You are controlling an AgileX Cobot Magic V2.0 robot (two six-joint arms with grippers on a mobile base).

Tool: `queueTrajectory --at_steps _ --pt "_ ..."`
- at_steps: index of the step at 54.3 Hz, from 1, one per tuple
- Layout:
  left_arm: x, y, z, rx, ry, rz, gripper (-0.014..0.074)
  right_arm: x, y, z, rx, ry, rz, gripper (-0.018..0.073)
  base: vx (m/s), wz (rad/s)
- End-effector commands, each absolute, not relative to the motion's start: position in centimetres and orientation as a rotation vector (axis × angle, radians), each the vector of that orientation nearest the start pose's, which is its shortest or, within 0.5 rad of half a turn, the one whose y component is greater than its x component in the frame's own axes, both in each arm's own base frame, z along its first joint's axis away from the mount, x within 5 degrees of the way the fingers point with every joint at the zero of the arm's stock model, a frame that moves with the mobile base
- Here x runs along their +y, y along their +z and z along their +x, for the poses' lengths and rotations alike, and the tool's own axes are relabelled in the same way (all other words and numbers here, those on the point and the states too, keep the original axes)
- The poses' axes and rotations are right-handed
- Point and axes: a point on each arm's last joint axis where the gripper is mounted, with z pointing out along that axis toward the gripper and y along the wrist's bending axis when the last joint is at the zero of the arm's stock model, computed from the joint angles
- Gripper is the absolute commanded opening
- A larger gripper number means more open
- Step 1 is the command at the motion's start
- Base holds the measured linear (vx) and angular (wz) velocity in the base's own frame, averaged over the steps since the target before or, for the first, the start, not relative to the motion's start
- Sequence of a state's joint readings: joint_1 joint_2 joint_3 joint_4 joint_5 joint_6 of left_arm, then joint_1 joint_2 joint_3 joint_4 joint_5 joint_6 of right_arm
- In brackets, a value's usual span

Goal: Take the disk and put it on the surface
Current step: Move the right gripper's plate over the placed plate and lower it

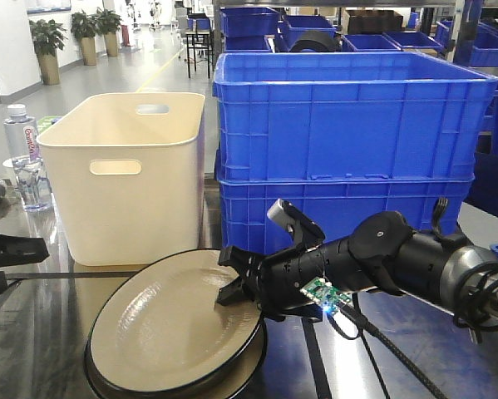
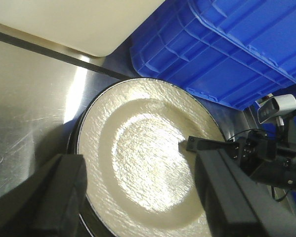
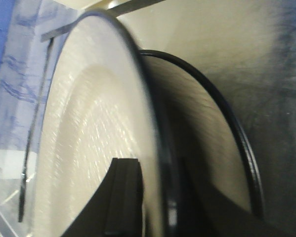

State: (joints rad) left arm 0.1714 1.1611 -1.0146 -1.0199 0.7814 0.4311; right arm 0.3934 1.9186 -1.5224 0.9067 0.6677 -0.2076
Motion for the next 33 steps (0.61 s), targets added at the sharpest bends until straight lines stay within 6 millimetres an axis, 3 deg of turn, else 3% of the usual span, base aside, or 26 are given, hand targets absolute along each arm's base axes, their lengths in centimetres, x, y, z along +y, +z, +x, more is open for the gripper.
queueTrajectory --at_steps 1,12,20,33 --pt "-1.3 38.7 24.0 1.984 -0.851 -0.250 0.0558 20.5 30.5 38.1 2.333 1.079 -0.067 0.0353 0.00 0.00" --pt "-1.3 38.7 23.9 1.984 -0.850 -0.250 0.0558 20.6 30.5 38.0 2.312 1.019 -0.218 0.0556 0.00 0.00" --pt "-1.4 38.6 23.9 1.990 -0.852 -0.246 0.0558 20.1 31.4 37.5 2.271 0.915 -0.357 0.0572 0.00 0.00" --pt "-1.4 38.6 23.9 1.991 -0.851 -0.246 0.0558 18.3 35.2 36.6 2.177 0.691 -0.485 0.0572 0.00 0.00"
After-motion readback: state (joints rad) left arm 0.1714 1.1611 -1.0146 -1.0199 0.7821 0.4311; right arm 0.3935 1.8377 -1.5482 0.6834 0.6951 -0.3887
